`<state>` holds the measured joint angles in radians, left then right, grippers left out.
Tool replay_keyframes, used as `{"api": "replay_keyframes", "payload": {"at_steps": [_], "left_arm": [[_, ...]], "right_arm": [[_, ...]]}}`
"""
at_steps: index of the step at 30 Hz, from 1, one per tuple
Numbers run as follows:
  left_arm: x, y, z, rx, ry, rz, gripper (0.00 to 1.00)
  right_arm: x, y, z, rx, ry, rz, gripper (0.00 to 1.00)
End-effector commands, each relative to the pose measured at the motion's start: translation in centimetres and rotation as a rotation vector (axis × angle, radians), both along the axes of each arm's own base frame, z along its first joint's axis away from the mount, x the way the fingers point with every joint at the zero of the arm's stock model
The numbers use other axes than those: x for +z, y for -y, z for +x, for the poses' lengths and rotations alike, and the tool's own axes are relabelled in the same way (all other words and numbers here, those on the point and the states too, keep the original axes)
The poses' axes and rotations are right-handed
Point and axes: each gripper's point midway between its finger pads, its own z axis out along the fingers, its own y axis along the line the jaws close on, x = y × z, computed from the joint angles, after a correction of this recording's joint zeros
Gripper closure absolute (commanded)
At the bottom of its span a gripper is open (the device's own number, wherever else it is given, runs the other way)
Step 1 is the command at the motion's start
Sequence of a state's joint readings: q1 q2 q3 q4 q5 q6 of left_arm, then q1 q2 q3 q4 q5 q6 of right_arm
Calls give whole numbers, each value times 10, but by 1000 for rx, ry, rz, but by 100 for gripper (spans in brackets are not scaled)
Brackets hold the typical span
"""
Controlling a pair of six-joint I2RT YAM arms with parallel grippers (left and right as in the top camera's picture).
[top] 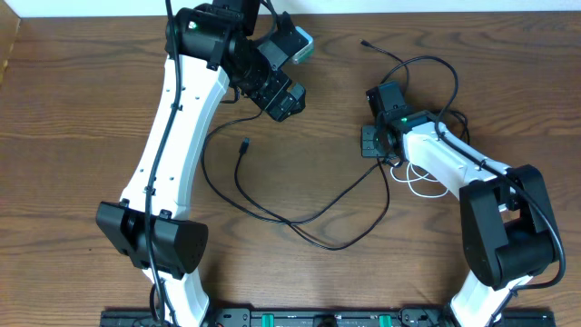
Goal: Untangle cables
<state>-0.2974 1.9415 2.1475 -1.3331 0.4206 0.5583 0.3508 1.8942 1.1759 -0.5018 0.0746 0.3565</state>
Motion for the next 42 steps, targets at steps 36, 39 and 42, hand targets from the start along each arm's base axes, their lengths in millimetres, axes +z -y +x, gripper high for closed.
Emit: {"api": "replay_keyframes", "payload": {"at_steps": [36,39,42], "left_arm": [[-2,0,-3,-8,-19,-8,7],[-2,0,-3,-8,-19,-8,7],[-3,0,-3,-7,-20,-8,7]], "right_arm": [[-8,3,1,17,-1,-41,99],[-7,2,3,22,11,-38,99],[-6,1,5,22,17,-36,99]]}}
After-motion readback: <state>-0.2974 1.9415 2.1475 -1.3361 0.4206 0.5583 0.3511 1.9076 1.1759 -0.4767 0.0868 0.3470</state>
